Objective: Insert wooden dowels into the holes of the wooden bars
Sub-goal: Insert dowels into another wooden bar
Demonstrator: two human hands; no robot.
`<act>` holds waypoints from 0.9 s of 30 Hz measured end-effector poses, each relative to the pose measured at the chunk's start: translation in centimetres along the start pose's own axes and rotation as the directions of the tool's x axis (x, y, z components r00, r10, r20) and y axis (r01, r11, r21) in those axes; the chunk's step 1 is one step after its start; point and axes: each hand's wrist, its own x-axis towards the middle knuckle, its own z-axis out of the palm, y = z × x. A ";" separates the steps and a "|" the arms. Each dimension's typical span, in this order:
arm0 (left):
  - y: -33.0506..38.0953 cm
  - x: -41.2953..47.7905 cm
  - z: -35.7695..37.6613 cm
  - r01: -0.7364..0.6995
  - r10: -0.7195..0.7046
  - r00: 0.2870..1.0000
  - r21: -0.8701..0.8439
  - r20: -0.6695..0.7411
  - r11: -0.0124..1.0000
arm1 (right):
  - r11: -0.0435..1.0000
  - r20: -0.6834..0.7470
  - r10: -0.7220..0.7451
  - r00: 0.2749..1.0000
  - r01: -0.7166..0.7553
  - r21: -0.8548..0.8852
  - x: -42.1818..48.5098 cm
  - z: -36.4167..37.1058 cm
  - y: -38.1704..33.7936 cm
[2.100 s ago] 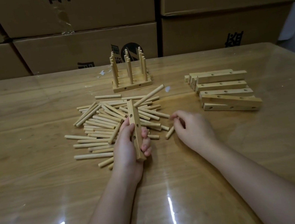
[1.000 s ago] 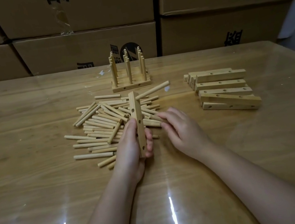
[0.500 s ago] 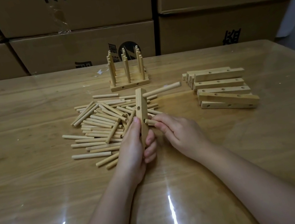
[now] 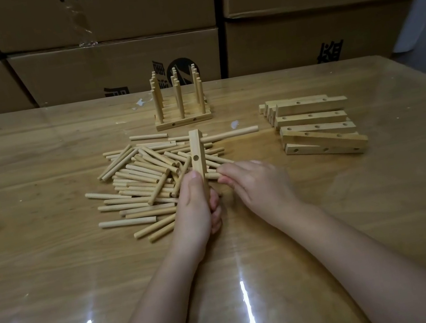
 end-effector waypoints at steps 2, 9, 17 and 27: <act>-0.1 0.0 0.1 -0.005 0.005 1.000 0.031 -0.024 1.000 | 1.000 0.003 0.012 1.000 -0.012 -0.028 0.0 -0.2 -0.4; -0.1 -0.1 0.4 -0.020 0.024 0.998 0.076 -0.061 0.997 | 0.996 0.053 0.024 0.998 -0.019 -0.087 0.4 -0.9 -1.1; 0.1 -0.1 0.6 -0.043 0.053 0.997 0.142 -0.064 0.989 | 0.987 0.084 -0.003 0.996 0.017 -0.162 0.8 -1.1 -1.5; -0.3 0.1 0.5 -0.055 0.072 0.995 0.237 -0.064 0.970 | 0.987 0.125 -0.003 0.992 0.023 -0.158 0.4 -1.3 -1.0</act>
